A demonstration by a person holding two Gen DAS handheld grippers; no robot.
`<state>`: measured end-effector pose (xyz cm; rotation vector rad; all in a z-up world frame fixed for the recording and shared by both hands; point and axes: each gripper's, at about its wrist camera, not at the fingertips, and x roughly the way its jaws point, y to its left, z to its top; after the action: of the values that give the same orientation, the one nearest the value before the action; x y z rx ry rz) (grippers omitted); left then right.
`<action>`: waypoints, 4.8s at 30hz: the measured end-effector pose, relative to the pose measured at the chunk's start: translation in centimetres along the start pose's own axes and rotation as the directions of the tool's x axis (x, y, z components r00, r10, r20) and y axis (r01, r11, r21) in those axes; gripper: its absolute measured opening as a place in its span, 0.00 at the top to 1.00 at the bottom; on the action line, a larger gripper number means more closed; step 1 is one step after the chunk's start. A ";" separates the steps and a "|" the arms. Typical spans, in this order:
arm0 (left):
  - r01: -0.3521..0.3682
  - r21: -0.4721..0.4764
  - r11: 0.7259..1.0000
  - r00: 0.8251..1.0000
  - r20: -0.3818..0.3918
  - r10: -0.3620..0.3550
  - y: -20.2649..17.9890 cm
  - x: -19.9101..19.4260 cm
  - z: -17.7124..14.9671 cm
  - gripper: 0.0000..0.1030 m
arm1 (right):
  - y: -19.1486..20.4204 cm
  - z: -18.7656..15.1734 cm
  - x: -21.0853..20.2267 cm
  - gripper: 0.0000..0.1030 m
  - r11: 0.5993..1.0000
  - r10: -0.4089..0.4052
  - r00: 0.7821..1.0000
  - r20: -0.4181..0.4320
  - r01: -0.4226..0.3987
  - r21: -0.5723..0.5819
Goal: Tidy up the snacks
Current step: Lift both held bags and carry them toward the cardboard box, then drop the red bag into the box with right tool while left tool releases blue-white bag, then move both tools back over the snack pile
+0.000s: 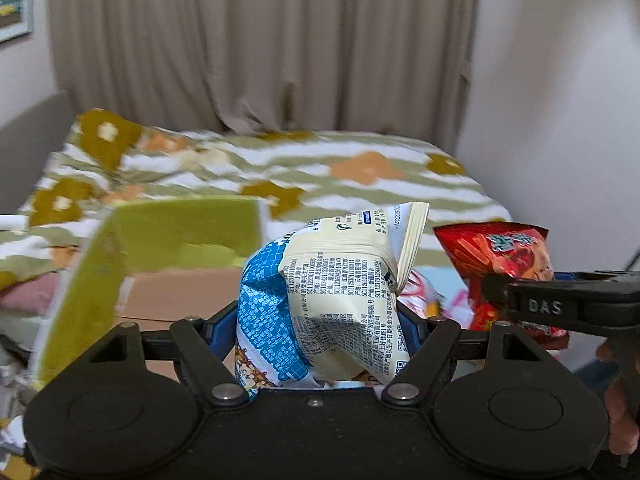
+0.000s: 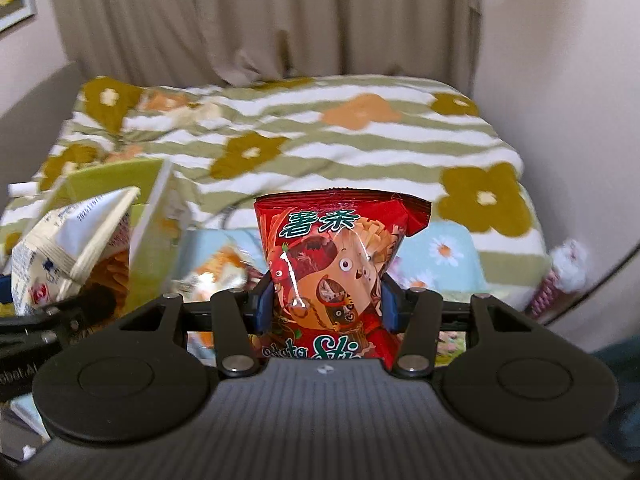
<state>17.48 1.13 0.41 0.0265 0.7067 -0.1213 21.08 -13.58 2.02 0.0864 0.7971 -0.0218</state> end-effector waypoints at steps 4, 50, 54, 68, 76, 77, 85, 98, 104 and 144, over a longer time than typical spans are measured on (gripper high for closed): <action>-0.072 -0.032 0.997 0.997 0.032 0.074 2.3 -1.8 0.6 0.23 | 2.4 1.0 -0.9 0.36 0.997 0.076 0.997 0.025 -0.075 -0.033; -0.047 0.022 0.999 0.990 -0.131 0.050 22.9 14.6 5.5 0.02 | 23.5 8.2 15.6 0.35 0.993 0.116 0.984 -0.138 -0.118 -0.007; -0.059 -0.011 0.998 0.991 -0.120 0.058 23.9 13.4 5.4 0.02 | 24.4 8.4 15.9 0.34 0.990 0.136 0.980 -0.147 -0.139 -0.016; -0.069 -0.024 0.997 0.990 -0.125 0.065 25.0 12.7 4.3 0.02 | 25.3 6.7 18.3 0.00 0.990 0.140 0.981 -0.135 -0.143 -0.015; -0.048 -0.019 0.999 0.994 -0.104 0.045 24.4 11.8 4.3 0.02 | 25.0 6.2 16.4 0.00 0.991 0.129 0.988 -0.079 -0.132 -0.023; -0.049 -0.018 0.999 0.994 -0.098 0.047 24.2 11.5 4.4 0.02 | 24.9 6.3 15.9 0.00 0.991 0.133 0.988 -0.074 -0.135 -0.020; -0.066 -0.030 0.997 0.998 -0.002 0.066 21.8 6.5 4.8 0.02 | 23.2 6.3 10.3 0.00 0.983 0.183 0.983 0.022 -0.182 -0.021; -0.001 -0.048 0.999 0.998 0.066 0.004 12.1 -0.9 1.8 0.02 | 12.5 3.2 -1.2 0.00 0.991 0.128 0.986 0.106 -0.123 -0.052; 0.060 -0.018 0.998 0.996 0.064 -0.058 6.0 -2.3 -0.3 0.02 | 5.9 0.4 -4.8 0.00 0.997 0.068 0.991 0.117 -0.065 -0.030; 0.200 0.224 0.954 0.924 -0.366 -0.107 -12.3 11.5 -13.2 0.11 | -14.0 -16.6 1.6 0.00 0.895 0.134 0.952 -0.274 0.003 0.446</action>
<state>16.16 -11.43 -16.88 0.2480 1.0478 -0.3678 9.59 -26.08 -11.68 0.5624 1.0820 -0.1288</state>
